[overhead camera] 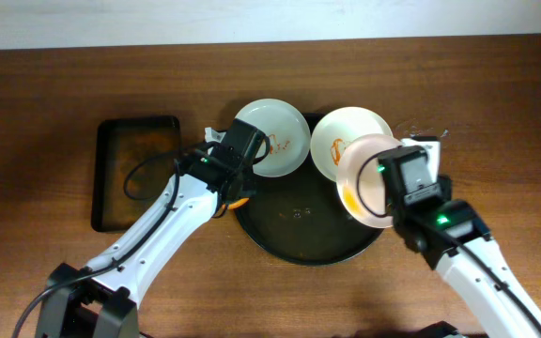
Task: Clean dirty plates on tray and stack at the side
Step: 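Carry the cleaned plate with the right gripper to the table's right side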
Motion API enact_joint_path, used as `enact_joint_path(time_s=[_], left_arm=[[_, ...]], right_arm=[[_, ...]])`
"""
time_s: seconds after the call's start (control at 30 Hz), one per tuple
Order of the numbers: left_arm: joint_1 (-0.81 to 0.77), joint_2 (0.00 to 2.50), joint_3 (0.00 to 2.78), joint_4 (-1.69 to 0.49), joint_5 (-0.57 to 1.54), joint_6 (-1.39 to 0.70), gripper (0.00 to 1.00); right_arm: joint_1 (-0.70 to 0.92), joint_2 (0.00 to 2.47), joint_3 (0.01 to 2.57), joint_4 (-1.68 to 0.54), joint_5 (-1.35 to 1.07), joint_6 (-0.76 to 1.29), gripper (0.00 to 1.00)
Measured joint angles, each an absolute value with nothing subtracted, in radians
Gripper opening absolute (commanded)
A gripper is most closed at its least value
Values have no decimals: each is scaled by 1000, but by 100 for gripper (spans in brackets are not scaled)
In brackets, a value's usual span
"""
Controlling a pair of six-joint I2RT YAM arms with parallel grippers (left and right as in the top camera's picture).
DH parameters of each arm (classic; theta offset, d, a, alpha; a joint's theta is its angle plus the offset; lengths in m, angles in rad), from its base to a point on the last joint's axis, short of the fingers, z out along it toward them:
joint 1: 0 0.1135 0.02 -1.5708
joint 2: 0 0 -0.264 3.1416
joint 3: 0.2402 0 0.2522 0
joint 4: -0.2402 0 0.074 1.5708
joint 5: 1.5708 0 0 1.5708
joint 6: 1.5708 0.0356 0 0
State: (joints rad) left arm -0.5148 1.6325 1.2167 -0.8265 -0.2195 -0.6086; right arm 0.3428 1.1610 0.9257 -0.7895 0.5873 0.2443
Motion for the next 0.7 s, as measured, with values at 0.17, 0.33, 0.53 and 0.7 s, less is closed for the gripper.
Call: enact_joint_path(time_s=[0.17, 0.33, 0.53, 0.7], left_arm=[[-515, 1633, 1217, -826, -220, -609, 1], [-515, 1633, 1217, -826, -220, -609, 1], [-515, 1633, 1217, -826, -220, -609, 1], [-515, 1633, 1217, -826, -220, -609, 1]], right_arm=[[633, 1162, 926, -789, 982, 223, 4], [685, 1179, 926, -789, 1156, 183, 4], [668, 1179, 926, -791, 1118, 251, 4], [277, 1183, 929, -811, 783, 471, 4]])
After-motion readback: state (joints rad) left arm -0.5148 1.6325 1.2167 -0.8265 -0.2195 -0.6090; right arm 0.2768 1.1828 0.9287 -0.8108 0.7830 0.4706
